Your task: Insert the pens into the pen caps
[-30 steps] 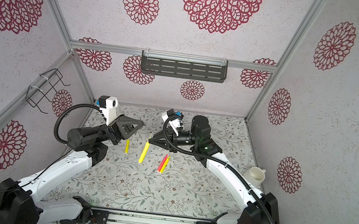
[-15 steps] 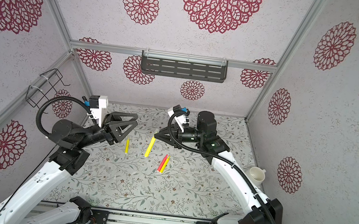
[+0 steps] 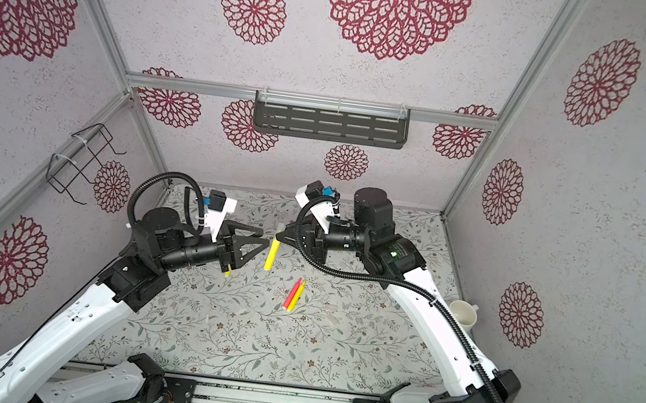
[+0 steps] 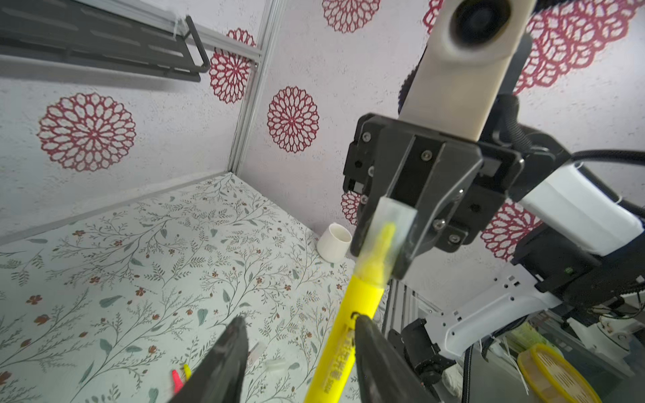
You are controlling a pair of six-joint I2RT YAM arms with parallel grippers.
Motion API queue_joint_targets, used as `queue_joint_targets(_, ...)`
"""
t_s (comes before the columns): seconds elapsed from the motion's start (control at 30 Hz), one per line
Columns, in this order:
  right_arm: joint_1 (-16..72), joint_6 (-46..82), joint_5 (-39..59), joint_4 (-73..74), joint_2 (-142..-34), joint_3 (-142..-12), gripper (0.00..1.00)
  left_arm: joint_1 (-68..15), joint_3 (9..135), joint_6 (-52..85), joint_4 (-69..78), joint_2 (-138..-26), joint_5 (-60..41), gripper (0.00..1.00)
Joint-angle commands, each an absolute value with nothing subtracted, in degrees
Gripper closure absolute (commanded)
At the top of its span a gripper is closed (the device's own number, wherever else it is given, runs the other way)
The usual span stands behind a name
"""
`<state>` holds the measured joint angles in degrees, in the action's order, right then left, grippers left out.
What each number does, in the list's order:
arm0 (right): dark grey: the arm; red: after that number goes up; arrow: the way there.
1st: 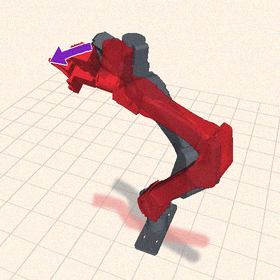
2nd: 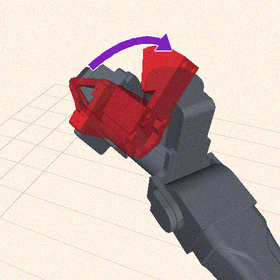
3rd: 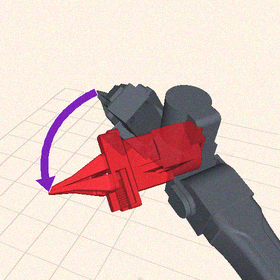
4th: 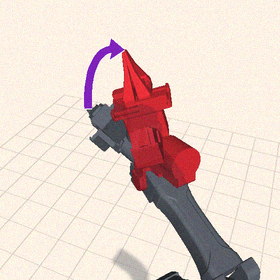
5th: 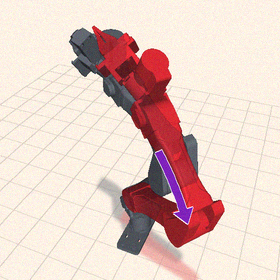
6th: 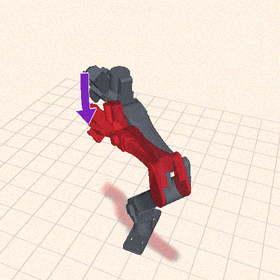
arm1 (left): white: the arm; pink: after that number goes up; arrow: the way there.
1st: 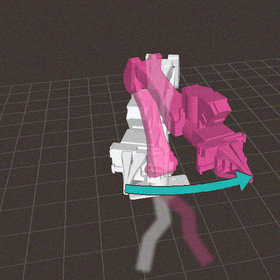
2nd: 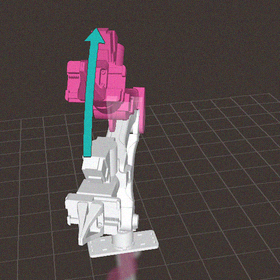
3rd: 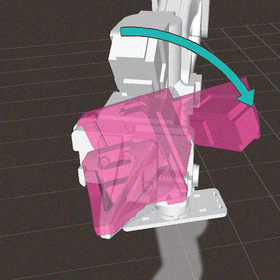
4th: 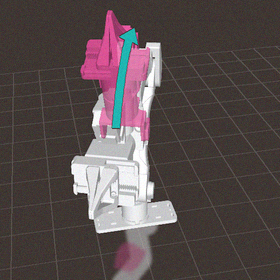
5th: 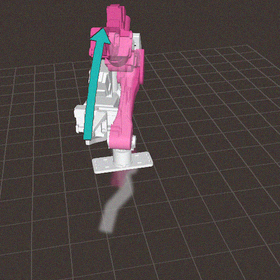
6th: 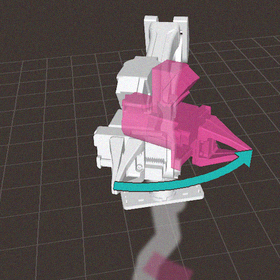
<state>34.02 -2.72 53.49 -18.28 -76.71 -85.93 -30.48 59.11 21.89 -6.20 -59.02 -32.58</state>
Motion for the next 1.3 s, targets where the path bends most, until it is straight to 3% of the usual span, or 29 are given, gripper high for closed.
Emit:
queue_joint_targets(0.0,34.11,-5.36,51.88,-19.83,-76.92,-87.62,1.0,-31.63,60.72,17.92,-7.86,-59.4,-32.2,0.48)
queue_joint_targets(0.7,34.08,-1.09,53.06,-13.69,-77.56,-86.54,1.0,-33.55,60.82,19.77,-4.46,-62.53,-35.04,0.53)
queue_joint_targets(1.03,34.1,-0.26,53.83,-12.83,-77.89,-85.61,1.0,-33.71,59.59,19.57,-2.12,-61.44,-32.32,0.84)
queue_joint_targets(1.23,34.08,0.44,52.51,-13.14,-78.16,-85.8,1.0,-33.59,59.08,19.85,-1.87,-61.44,-30.69,0.95)
queue_joint_targets(1.27,34.03,0.48,52.38,-13.32,-78.06,-85.87,0.82,-33.62,58.92,19.86,-1.93,-61.38,-30.26,0.95)
